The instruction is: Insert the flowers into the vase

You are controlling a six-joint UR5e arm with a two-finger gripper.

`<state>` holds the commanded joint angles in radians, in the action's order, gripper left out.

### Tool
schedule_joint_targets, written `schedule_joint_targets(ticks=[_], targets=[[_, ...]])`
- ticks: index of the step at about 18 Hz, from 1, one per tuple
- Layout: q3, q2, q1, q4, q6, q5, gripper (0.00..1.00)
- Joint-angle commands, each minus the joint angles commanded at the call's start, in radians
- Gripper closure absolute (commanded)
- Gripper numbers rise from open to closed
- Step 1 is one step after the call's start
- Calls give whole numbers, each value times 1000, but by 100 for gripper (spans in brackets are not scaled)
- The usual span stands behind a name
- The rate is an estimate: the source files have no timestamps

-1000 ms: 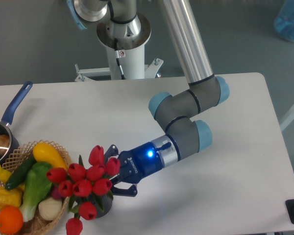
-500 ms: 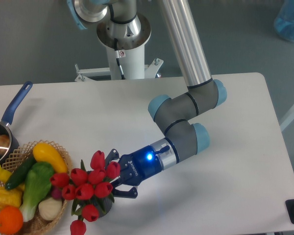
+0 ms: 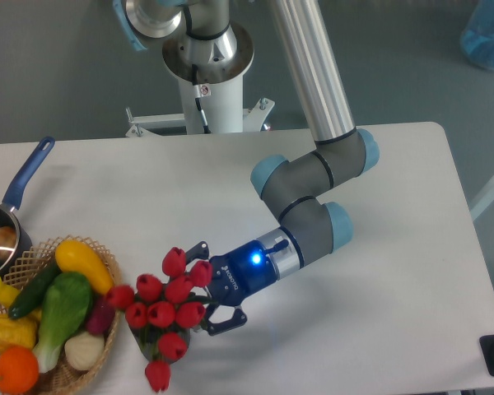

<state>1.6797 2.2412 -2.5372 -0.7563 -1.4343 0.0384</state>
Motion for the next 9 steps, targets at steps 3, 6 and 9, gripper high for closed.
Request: schedule_joint_targets(ticks=[3, 6, 9], targets=[[8, -12, -6, 0, 8, -6, 0], [8, -15, -15, 0, 9, -17, 0], [14, -15, -43, 2, 2, -43, 0]])
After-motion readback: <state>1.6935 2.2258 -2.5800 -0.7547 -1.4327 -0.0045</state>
